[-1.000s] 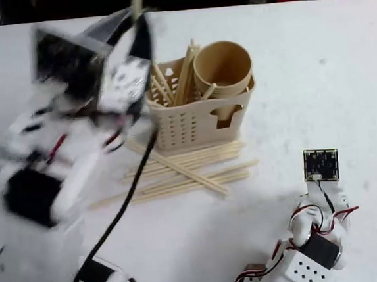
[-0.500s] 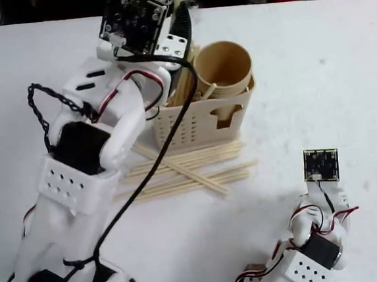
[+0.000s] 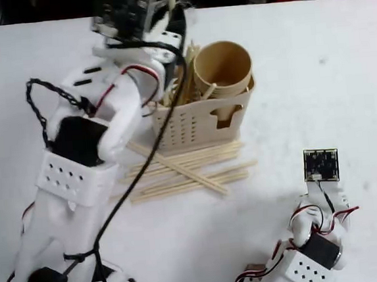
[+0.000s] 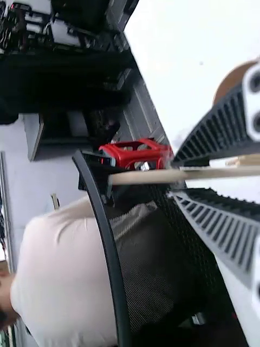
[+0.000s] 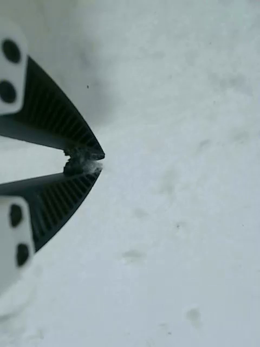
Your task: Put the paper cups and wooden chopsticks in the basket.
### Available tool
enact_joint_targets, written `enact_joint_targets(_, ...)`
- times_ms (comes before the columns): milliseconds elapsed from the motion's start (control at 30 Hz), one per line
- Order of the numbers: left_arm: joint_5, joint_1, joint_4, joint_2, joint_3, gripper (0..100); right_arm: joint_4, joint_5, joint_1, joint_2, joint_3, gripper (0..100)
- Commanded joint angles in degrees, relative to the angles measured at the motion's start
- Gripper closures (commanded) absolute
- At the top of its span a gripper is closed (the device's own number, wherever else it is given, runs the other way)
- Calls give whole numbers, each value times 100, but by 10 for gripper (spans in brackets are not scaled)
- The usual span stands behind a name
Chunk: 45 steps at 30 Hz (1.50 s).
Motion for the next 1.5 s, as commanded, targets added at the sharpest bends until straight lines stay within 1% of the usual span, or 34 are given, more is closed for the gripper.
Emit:
enact_joint_targets(0,255,-470,211,-13,-220,900,-101,35,4,48,44,981)
enact_joint_targets(167,501,-1042,527,-268,-193,895,-101,35,4,40,44,981)
enact_joint_targets(233,501,-1332,897,-418,-193,896,-101,35,13,-4,44,981)
enact_joint_targets(300,510,-1798,1327,-576,-202,897,-119,53,40,-13,44,981)
enact_joint_targets(400,519,-2774,1785,-637,-114,897,-145,70,-22,-13,-9,981)
enact_joint_targets(467,519,-3380,1846,-549,325,896,-286,88,-251,-48,-79,981)
enact_joint_targets(533,519,-3811,1776,-391,1064,895,-295,88,-585,-136,-193,980)
enact_joint_targets(600,492,-4057,1389,-145,1952,895,-189,88,-1130,-127,-396,963)
enact_joint_targets(633,492,-4154,1046,-4,2374,895,22,88,-1446,-127,-536,940)
enact_joint_targets(700,492,-4321,185,321,3112,895,593,88,-2114,-119,-958,889)
enact_joint_targets(767,492,-4418,-747,716,3684,895,1209,79,-2615,-48,-1486,851)
enact_joint_targets(867,501,-4418,-1864,1402,4123,895,1182,97,-3020,435,-1987,844)
enact_joint_targets(967,510,-4435,-2426,2009,4123,895,1314,448,-3960,1429,-2708,839)
enact_joint_targets(1033,519,-4426,-2558,2308,3991,896,1446,580,-4804,2308,-3323,839)
enact_joint_targets(1133,519,-4418,-2558,2563,3859,895,1455,475,-5965,3820,-4422,839)
enact_joint_targets(1233,519,-4426,-2558,2615,3833,895,1270,237,-6765,5508,-5486,839)
enact_joint_targets(1333,501,-4435,-2558,2615,3859,896,831,360,-7248,7099,-6242,839)
enact_joint_targets(1467,492,-4435,-2549,2615,3877,897,251,985,-7345,8453,-6435,833)
